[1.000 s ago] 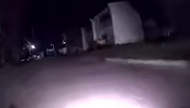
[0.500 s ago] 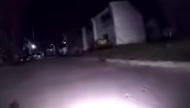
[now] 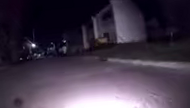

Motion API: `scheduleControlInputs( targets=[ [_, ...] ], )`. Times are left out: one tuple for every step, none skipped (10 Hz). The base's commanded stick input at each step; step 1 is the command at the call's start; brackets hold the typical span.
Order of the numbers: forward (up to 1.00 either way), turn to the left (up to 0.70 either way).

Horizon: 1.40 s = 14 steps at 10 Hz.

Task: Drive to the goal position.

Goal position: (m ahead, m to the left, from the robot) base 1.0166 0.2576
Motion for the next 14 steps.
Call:
scheduleControlInputs(
  targets=[
    [0.6, 0.01],
    [0.6, 0.09],
    [0.6, 0.15],
    [0.6, 0.15],
    [0.6, 0.15],
    [0.6, 0.15],
    [0.6, 0.15],
    [0.6, 0.15],
    [0.6, 0.15],
    [0.6, 0.15],
    [0.6, 0.15],
    [0.6, 0.12],
    [0.6, 0.0],
    [0.6, 0.0]
  ],
)
